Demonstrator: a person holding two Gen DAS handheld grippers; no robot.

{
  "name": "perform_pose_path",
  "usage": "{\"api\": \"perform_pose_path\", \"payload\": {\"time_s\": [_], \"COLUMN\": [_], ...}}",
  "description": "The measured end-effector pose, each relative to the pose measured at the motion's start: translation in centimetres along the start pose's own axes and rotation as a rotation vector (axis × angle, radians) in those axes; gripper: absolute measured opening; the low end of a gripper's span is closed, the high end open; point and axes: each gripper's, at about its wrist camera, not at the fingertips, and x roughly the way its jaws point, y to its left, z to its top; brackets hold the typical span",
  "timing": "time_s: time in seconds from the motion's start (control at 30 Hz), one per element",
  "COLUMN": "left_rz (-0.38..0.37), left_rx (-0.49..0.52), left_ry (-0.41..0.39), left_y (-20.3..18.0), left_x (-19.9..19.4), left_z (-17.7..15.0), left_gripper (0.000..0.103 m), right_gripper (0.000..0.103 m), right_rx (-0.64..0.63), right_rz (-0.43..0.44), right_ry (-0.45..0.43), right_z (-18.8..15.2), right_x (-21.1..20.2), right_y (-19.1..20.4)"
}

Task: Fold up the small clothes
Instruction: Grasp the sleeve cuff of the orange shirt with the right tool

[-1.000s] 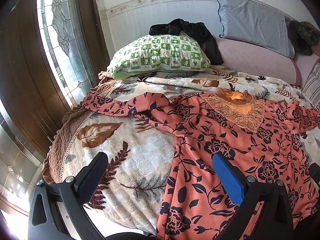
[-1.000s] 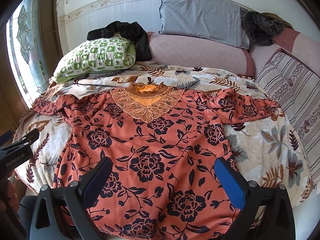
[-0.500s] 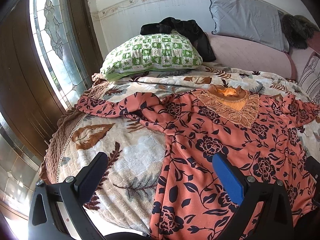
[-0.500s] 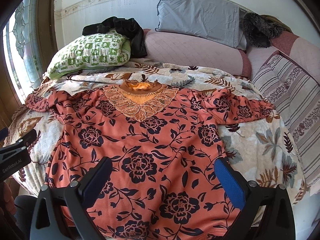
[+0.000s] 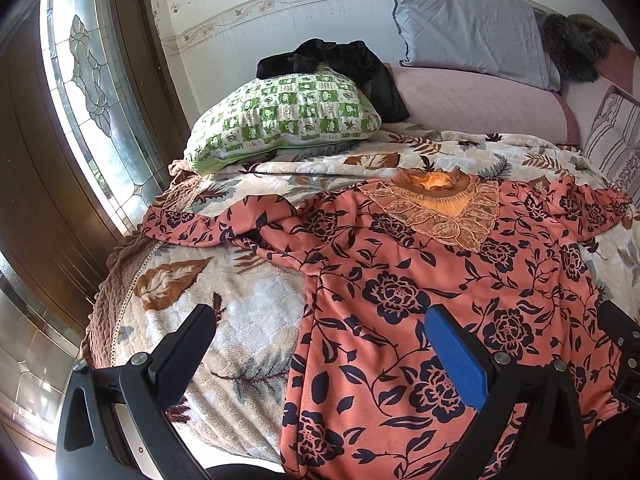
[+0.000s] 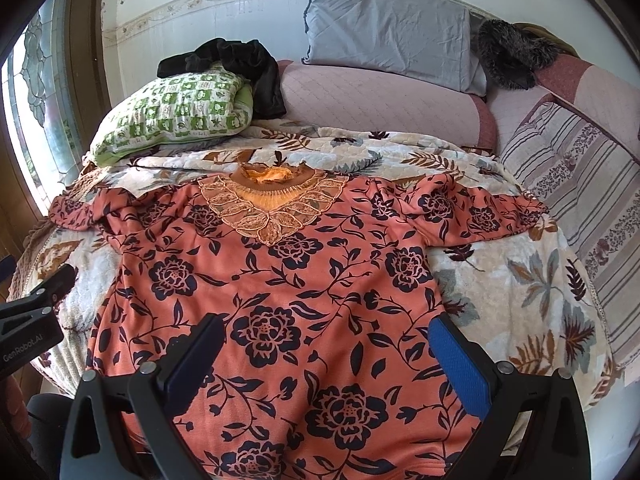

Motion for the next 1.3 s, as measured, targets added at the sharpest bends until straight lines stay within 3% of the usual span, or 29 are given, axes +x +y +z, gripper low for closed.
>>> {"api": "perform_pose_path", "payload": {"time_s": [0.13, 0.27, 0.37, 0.43, 0.5, 0.57, 0.63, 0.73, 0.8, 0.97, 1.17, 1.23, 1.3], "left_rz": [-0.132, -0.212, -0.209, -0.197, -0.211, -0.217, -0.238, -0.277, -0.281, -0.275, -0.305, -0.31, -0.314], "left_rx": [-0.019, -0.035, -0.032, -0.003, 0.043, 0.053, 0.063, 0.088, 0.113, 0.152, 0.14, 0.145, 0.142], "left_ry": [0.053, 0.091, 0.084, 0.13, 0.165, 0.136, 0.117, 0.075, 0.058, 0.226, 0.22, 0.205, 0.201], "left_y": [-1.8, -4.3, -6.6, -8.4, -10.0, -10.7, -11.2, -11.8, -12.1, -13.3, -13.1, -13.1, -13.1], "left_x": [2.2, 6.7, 10.0, 12.6, 14.6, 15.4, 15.7, 15.6, 15.9, 19.8, 20.2, 20.2, 20.3], "left_z": [1.8, 3.7, 4.3, 4.2, 3.6, 2.8, 2.5, 3.1, 3.2, 2.4, 2.3, 2.0, 2.0], "left_gripper": [0.103, 0.103, 0.103, 0.103, 0.103, 0.103, 0.103, 0.103, 0.103, 0.103, 0.103, 0.103, 0.103], "right_gripper": [0.103, 0.103, 0.102, 0.1, 0.079, 0.067, 0.066, 0.066, 0.066, 0.06, 0.05, 0.04, 0.019], "right_rx": [-0.009, 0.08, 0.259, 0.419, 0.575, 0.735, 0.87, 0.996, 1.051, 1.117, 1.151, 1.129, 1.103], "right_rz": [-0.002, 0.076, 0.156, 0.191, 0.204, 0.235, 0.254, 0.206, 0.184, 0.103, 0.038, 0.002, -0.033], "right_ry": [-0.007, -0.023, -0.006, 0.012, 0.02, 0.041, 0.031, -0.019, -0.042, -0.041, -0.034, -0.047, -0.045], "right_z": [0.9, 2.9, 4.2, 4.5, 4.3, 3.9, 4.0, 4.6, 5.2, 6.7, 7.3, 7.8, 8.1], "right_x": [1.4, 4.7, 8.7, 11.8, 14.5, 17.1, 19.0, 20.7, 22.0, 25.5, 29.1, 29.8, 30.4], "right_y": [-1.2, -6.1, -13.1, -18.9, -24.7, -30.2, -35.2, -40.6, -43.0, -46.3, -48.6, -48.8, -48.8]}}
